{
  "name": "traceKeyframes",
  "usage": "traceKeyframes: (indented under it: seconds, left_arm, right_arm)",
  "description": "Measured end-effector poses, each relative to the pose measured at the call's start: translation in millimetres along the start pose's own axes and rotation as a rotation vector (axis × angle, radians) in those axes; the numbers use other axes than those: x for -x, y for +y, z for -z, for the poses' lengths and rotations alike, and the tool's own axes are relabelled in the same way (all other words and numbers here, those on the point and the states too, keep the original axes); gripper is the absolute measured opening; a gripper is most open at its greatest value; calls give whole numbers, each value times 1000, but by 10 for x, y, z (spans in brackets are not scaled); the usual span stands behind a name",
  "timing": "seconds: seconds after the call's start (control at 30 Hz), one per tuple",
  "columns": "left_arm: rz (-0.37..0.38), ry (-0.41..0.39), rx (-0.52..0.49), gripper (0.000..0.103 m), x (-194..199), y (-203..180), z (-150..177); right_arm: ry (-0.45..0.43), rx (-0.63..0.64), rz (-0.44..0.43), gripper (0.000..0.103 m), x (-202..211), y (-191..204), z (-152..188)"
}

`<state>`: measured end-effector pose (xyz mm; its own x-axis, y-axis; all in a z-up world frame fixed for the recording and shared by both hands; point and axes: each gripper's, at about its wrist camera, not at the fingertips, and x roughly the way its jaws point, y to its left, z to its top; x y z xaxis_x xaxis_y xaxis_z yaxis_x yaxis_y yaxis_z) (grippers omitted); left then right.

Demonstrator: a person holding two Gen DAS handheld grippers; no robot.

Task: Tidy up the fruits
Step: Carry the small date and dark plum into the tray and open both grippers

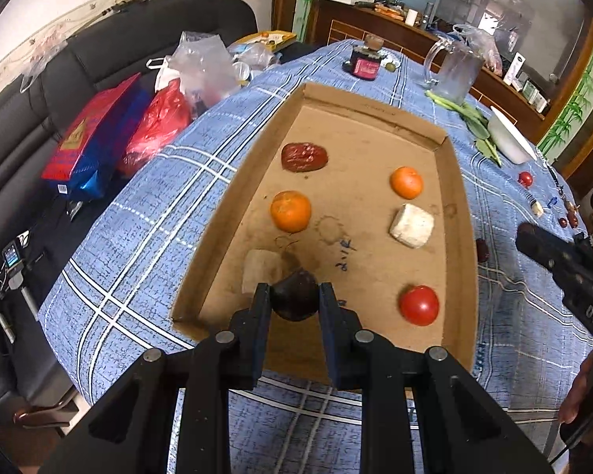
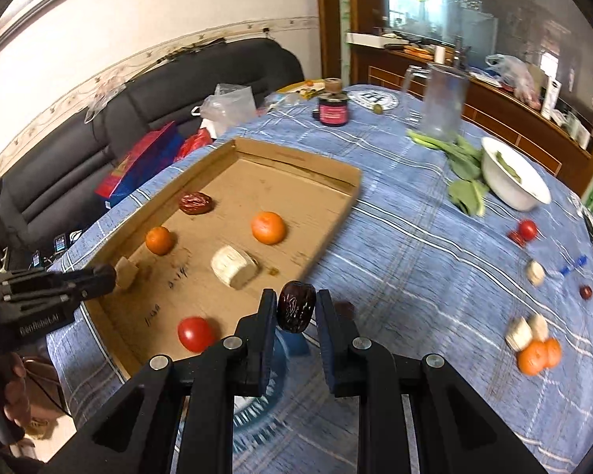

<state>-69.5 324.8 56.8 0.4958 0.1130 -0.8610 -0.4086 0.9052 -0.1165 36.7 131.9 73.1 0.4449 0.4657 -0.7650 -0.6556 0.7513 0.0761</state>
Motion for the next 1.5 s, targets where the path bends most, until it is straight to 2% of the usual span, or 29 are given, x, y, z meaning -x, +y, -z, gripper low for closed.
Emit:
traceKeyframes:
  seconds: [0.23, 0.5, 0.77, 1.03, 1.27, 1.33, 1.4, 1.47, 1.5]
  left_arm:
    - [14, 18, 0, 23, -122, 10, -37]
    - [44, 26, -30, 23, -221, -92, -98]
    - [56, 33, -38, 23, -306, -113, -127]
    - [71, 77, 26, 24, -460, 34, -115]
    - [63, 84, 16, 25, -457, 6, -122]
    - [61, 86, 12, 26, -456, 1, -128]
    - [55, 89, 8, 36, -457, -10, -134]
    - [49, 81, 6, 45, -433, -12, -126]
    - [47, 72, 2, 45, -406, -20, -126]
  right_arm:
    - [25, 6, -46, 22, -300, 131, -262]
    - [66, 93, -107, 22, -734, 487, -535]
    - [154, 140, -150, 22, -1206, 631, -646]
    - [190, 183, -147, 22, -1395, 654, -667]
    - [207, 202, -150, 23, -1455, 674, -648]
    - [208, 204, -140, 27, -1449, 672, -647]
    - [206, 203, -133, 31, -1439, 659, -643]
    - [201, 199, -127, 32, -1421, 642, -643]
    - [200, 196, -130, 32, -1401, 634, -642]
